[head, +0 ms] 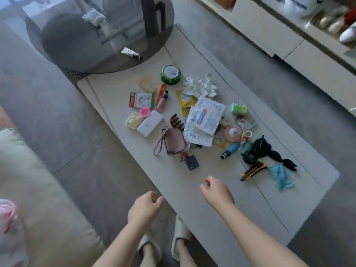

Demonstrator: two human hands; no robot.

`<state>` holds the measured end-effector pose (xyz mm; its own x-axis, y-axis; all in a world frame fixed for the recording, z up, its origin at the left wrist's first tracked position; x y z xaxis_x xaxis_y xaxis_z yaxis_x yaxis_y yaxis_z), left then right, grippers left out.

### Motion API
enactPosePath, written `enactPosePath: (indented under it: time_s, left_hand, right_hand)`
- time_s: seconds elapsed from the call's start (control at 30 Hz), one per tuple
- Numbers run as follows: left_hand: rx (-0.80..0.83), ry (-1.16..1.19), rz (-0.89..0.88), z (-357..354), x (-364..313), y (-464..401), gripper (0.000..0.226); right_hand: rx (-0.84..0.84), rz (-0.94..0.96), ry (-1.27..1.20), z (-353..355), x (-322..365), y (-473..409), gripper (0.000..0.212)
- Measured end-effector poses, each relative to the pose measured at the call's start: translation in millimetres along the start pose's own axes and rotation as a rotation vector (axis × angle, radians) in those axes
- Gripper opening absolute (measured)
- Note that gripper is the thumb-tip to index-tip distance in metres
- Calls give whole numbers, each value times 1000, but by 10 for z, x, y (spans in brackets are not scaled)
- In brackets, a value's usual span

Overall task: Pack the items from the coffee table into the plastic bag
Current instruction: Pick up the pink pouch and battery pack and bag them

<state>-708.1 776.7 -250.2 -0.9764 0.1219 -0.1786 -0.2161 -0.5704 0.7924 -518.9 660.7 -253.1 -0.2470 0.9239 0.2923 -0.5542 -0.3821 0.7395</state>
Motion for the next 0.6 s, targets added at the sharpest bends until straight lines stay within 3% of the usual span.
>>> enactPosePath:
  time_s: [0.37, 0.6]
  left_hand:
    - [33, 36, -128, -359, -841, -953, 41]
    - [-9, 186, -52, -674, -977, -1732, 39]
  right_hand:
    - [13, -67, -40, -133, -275, -916, 49]
    - [-85, 79, 48, -453, 33, -1545, 50]
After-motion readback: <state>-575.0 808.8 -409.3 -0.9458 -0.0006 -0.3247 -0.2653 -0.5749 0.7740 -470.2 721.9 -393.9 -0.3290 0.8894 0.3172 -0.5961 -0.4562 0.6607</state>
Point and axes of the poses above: each hand's wrist, its own y-axis away from the middle knuckle, its own z-axis out of the back of the hand, x = y × z, the point moved 3 cm from there along -y, towards the middle knuckle, and after that the axes turned 7 degrees about -y, right-handed, at the moved point
